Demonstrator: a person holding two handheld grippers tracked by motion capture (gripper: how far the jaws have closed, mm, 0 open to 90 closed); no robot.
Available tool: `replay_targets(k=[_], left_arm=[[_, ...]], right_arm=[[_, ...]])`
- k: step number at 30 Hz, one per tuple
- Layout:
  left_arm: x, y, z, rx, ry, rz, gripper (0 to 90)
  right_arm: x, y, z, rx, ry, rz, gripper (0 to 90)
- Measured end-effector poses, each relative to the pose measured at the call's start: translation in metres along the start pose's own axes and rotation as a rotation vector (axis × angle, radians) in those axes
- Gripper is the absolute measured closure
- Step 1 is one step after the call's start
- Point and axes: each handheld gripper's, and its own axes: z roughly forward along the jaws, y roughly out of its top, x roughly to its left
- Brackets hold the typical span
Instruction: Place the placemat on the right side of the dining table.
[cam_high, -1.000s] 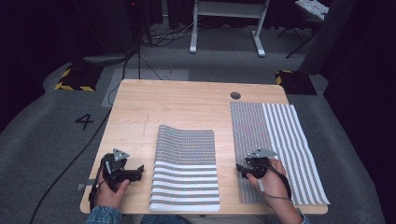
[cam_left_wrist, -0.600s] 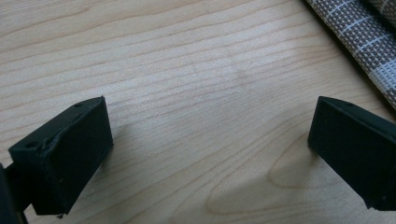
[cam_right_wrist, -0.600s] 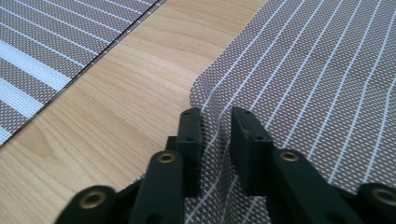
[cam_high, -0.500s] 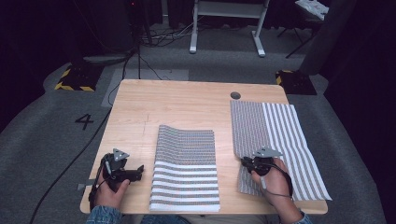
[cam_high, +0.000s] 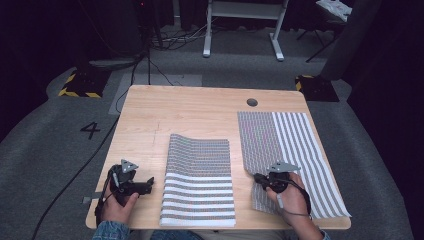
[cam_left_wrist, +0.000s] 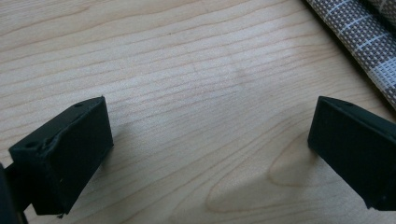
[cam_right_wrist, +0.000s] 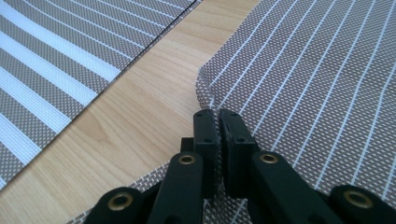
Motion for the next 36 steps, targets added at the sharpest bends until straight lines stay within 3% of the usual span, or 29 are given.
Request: replay_targets(k=[4, 14, 25, 36], left_arm=[[0.0, 0.0, 0.0, 0.0, -0.001, 0.0, 0.0], [0.0, 0.0, 0.0, -0.001, -0.001, 0.0, 0.1], [0.0, 0.0, 0.0, -0.001, -0.001, 0.0, 0.0], [0.0, 0.0, 0.0, 0.002, -0.005, -0.001, 0.0]], right_arm=[[-0.007, 0.008, 0.007, 0.0, 0.029, 0.016, 86.7], [-0.022, 0.026, 0.017, 0.06, 0.033, -0.052, 86.9], [-0.023, 0.015, 0.003, 0.066, 0.046, -0.051, 85.6], [-0.024, 0.015, 0.003, 0.056, 0.051, -0.044, 82.7]])
